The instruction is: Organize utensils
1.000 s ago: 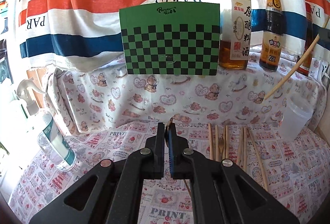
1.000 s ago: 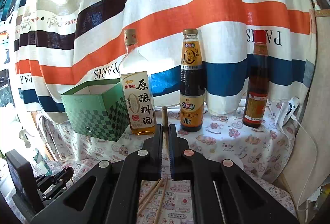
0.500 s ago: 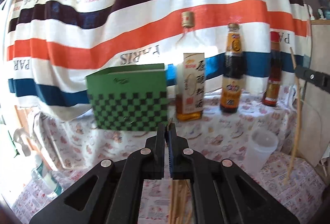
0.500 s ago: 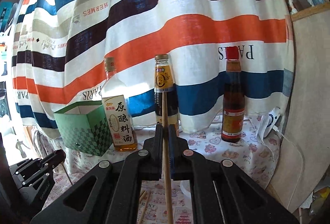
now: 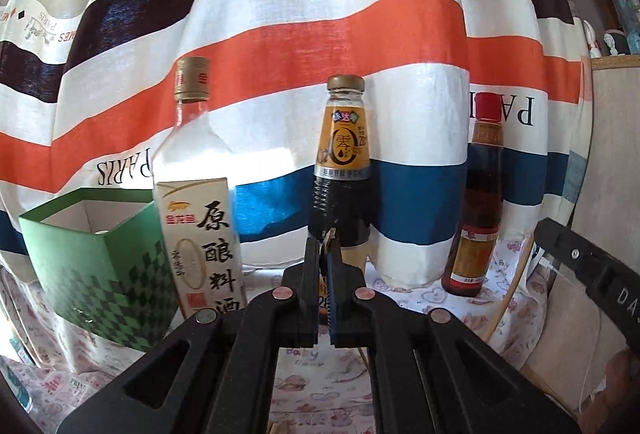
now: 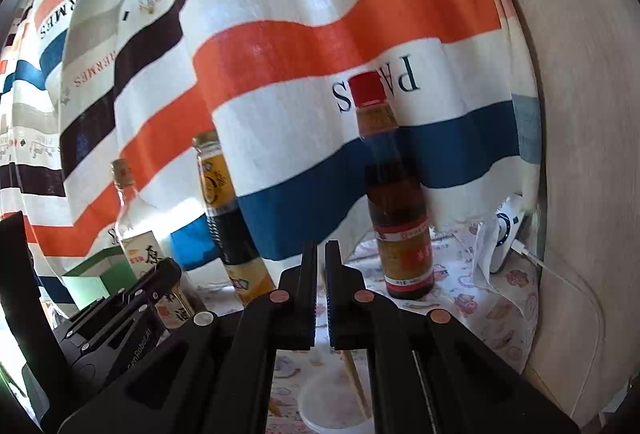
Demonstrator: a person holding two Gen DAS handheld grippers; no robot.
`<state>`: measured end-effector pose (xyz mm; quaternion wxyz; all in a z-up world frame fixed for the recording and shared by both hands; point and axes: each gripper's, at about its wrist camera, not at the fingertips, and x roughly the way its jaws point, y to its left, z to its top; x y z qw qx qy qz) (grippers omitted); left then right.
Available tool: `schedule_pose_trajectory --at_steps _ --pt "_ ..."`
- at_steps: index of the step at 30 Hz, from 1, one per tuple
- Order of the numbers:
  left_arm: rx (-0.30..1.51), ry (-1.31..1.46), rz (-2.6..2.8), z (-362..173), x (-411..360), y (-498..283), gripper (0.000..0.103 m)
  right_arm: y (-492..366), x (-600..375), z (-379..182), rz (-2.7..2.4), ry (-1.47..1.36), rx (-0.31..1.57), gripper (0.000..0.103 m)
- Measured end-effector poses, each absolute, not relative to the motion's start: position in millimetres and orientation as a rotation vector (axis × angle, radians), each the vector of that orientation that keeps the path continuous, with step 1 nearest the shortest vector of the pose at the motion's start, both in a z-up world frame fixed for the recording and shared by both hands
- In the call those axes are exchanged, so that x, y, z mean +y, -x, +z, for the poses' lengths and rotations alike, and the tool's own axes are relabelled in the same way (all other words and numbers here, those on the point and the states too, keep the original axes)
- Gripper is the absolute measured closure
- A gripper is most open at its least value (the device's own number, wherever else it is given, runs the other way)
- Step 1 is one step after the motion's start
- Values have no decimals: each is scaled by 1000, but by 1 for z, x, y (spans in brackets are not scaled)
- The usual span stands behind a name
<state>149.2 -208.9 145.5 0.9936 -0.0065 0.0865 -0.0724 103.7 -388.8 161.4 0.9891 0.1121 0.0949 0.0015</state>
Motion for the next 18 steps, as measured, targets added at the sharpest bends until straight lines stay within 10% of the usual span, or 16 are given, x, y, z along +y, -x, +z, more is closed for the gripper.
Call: schedule_pose_trajectory --at_steps 12,13,15,18 --pt "211 -49 -184 91 -242 -173 99 -131 -419 145 38 -315 341 98" --pt "207 -48 -197 90 -240 -171 96 -131 -420 145 46 -327 345 98" --pt "169 -65 -225 92 -235 -162 57 -133 -418 143 53 -330 357 97" --pt "104 -102 -196 104 -223 -144 36 -134 -409 143 56 -306 371 69"
